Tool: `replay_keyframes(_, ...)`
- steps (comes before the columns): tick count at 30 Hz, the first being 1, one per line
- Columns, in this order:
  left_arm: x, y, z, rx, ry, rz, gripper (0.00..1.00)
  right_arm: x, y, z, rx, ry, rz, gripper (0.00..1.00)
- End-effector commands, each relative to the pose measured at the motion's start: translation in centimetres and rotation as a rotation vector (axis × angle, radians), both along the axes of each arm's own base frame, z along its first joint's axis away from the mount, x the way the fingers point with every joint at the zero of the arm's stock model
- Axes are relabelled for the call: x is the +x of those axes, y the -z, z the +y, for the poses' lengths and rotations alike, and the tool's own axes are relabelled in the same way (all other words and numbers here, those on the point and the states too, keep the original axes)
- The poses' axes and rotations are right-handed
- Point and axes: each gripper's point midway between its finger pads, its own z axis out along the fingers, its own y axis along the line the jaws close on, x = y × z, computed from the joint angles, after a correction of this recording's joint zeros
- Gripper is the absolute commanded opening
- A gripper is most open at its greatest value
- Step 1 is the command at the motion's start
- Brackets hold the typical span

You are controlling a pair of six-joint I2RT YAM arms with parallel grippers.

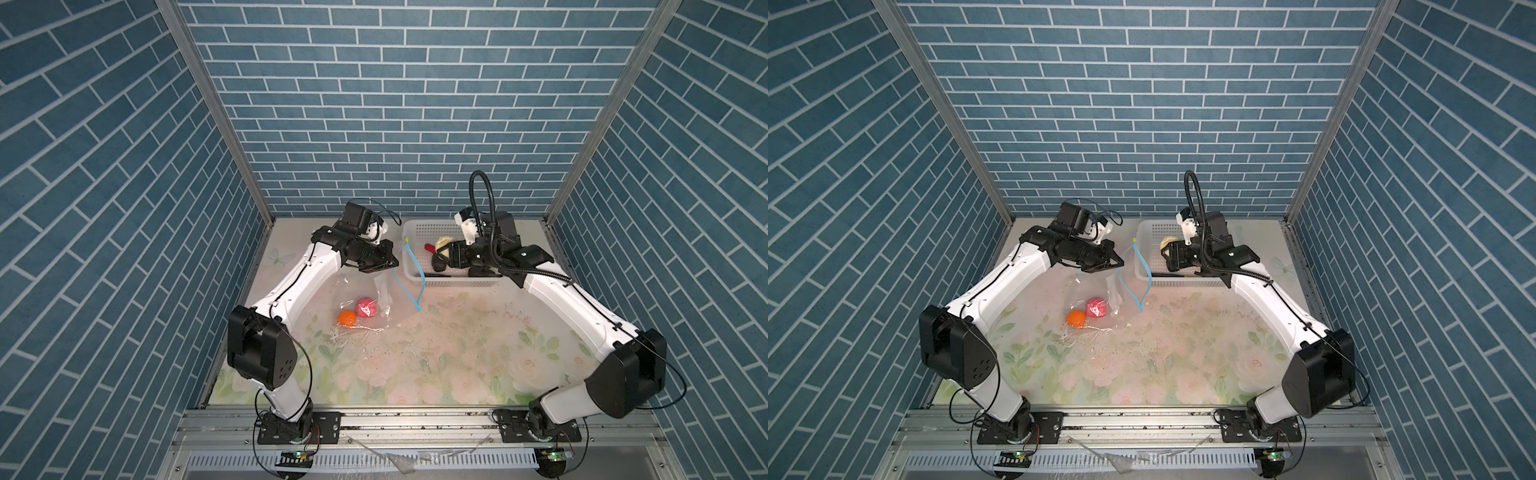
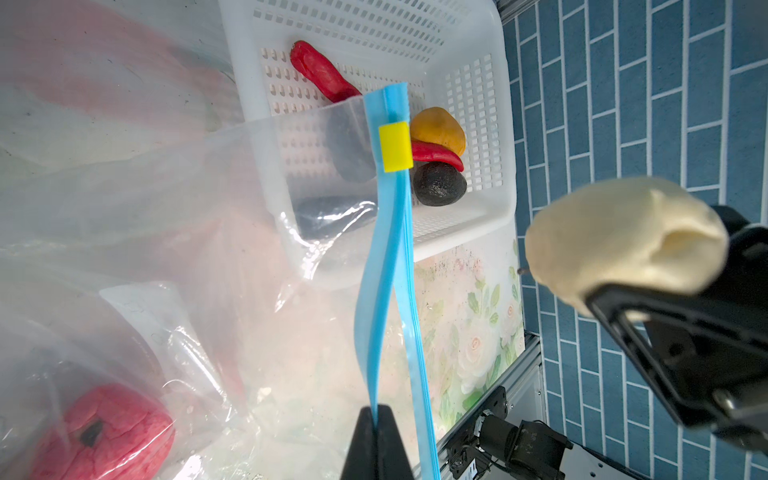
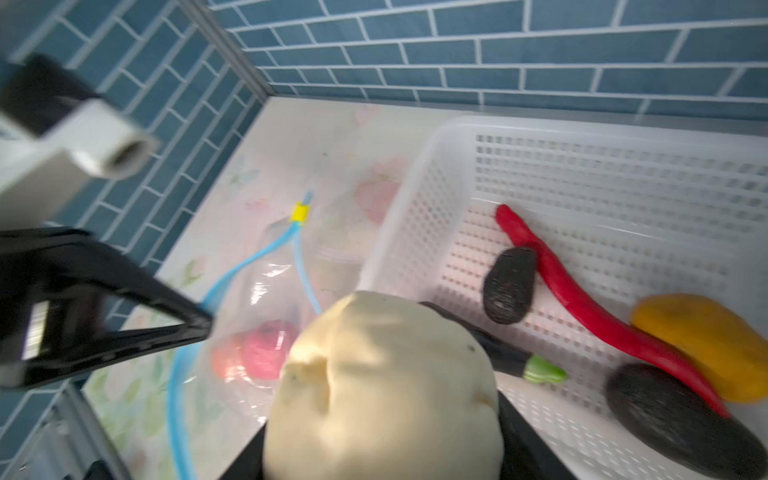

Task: Place the food in the zip-top bag and seal the zipper
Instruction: 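Lift the cream pear and carry it over the open bag mouth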

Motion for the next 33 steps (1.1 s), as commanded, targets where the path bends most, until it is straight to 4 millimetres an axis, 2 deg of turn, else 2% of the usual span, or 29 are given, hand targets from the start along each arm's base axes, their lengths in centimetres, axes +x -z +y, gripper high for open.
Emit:
replay_keyframes(1,0.4,-0.2,-0.8,-0.02,0.012,-0.003,0.0,-3.5,-1.7,3.9,0.153,-0.184,-0.033,0.58)
replay_keyframes(3,0.4,-0.3,-0.9,-0.026,0.014,-0.004,0.0,-4.6,-1.8,5.4,0.185,-0.24,-0.029,0.57)
replay_keyframes(6,0.5,-0.6,-0.9,-0.028,0.012,-0.013,0.0,-5.2,-1.1,6.6,0.212,-0.278,-0.01,0.55)
replay_keyframes(15,0.2,-0.7,-0.7,-0.033,0.009,-0.019,0.0,-4.1,2.1,8.1,0.214,-0.269,0.048,0.54)
replay_keyframes(23,0.1,-1.0,-0.7,-0.035,0.011,-0.024,0.0,-3.9,4.2,8.6,0.189,-0.28,0.105,0.54)
replay_keyframes(33,-0.6,-2.3,-0.2,-0.033,0.007,-0.055,0.0,-3.8,6.6,8.3,0.144,-0.265,0.139,0.54)
